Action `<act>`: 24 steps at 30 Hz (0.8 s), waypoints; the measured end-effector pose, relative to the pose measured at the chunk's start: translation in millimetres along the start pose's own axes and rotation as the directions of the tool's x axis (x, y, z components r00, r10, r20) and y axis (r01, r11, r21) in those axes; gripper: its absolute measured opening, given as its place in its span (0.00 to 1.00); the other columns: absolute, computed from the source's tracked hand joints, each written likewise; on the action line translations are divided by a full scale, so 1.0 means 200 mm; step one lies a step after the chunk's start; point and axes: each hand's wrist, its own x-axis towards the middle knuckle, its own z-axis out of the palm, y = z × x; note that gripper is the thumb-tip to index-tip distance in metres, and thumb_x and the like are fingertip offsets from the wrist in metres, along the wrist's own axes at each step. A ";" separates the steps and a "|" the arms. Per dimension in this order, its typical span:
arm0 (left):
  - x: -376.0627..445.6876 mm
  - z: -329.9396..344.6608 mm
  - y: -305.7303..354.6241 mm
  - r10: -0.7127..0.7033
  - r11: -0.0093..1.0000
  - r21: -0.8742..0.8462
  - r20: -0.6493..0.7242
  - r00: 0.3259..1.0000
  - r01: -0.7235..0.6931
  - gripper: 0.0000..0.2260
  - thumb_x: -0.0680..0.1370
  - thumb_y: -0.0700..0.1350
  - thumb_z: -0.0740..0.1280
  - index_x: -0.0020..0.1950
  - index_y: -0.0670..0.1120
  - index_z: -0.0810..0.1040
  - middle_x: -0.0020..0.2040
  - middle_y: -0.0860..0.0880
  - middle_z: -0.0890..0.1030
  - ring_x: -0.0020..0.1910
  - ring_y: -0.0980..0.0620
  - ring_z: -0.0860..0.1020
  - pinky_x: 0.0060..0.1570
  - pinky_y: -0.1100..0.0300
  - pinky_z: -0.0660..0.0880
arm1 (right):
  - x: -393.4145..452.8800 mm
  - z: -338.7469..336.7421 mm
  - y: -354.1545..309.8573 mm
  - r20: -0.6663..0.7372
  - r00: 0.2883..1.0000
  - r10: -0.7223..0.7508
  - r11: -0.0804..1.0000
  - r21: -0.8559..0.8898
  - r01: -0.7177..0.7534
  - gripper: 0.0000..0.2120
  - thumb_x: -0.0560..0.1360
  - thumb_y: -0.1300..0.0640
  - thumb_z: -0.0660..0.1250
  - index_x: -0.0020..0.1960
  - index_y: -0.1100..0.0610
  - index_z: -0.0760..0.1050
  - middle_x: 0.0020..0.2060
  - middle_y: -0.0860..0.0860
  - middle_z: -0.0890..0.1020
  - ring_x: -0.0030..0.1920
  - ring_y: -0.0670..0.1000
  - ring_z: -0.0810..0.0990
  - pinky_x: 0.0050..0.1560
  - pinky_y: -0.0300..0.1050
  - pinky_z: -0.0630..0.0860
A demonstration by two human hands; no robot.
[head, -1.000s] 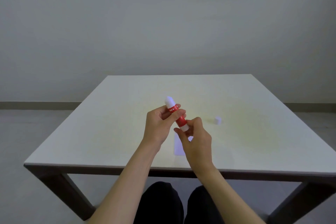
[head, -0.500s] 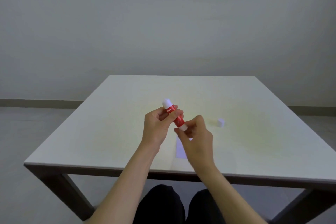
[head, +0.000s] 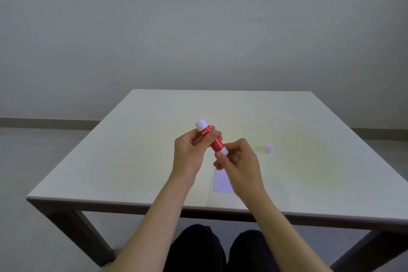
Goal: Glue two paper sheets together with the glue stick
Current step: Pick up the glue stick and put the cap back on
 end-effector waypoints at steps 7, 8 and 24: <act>0.00 -0.01 -0.03 0.008 0.996 0.088 -0.078 0.997 -0.001 0.01 0.70 0.45 0.73 0.38 0.51 0.85 0.44 0.50 0.87 0.47 0.53 0.84 0.53 0.61 0.73 | 0.10 -0.13 0.10 0.093 0.945 -0.313 0.651 -0.703 0.285 0.28 0.68 0.41 0.71 0.60 0.57 0.71 0.58 0.52 0.75 0.54 0.54 0.77 0.45 0.46 0.75; 0.01 -0.03 -0.03 0.023 0.990 0.142 -0.075 0.997 -0.013 0.01 0.70 0.45 0.73 0.38 0.51 0.84 0.43 0.53 0.87 0.46 0.55 0.84 0.50 0.64 0.72 | 0.16 -0.20 0.13 0.054 0.965 -0.256 0.618 -0.758 0.207 0.33 0.69 0.38 0.68 0.67 0.55 0.68 0.68 0.54 0.69 0.65 0.54 0.71 0.54 0.48 0.72; 0.02 -0.08 -0.07 0.364 0.401 0.851 0.193 0.911 -0.340 0.09 0.68 0.44 0.75 0.46 0.48 0.80 0.43 0.54 0.81 0.44 0.46 0.77 0.49 0.63 0.64 | 0.24 -0.37 0.10 0.040 0.981 0.188 0.908 -0.387 -0.159 0.11 0.73 0.65 0.69 0.54 0.57 0.78 0.48 0.55 0.83 0.41 0.52 0.85 0.45 0.35 0.78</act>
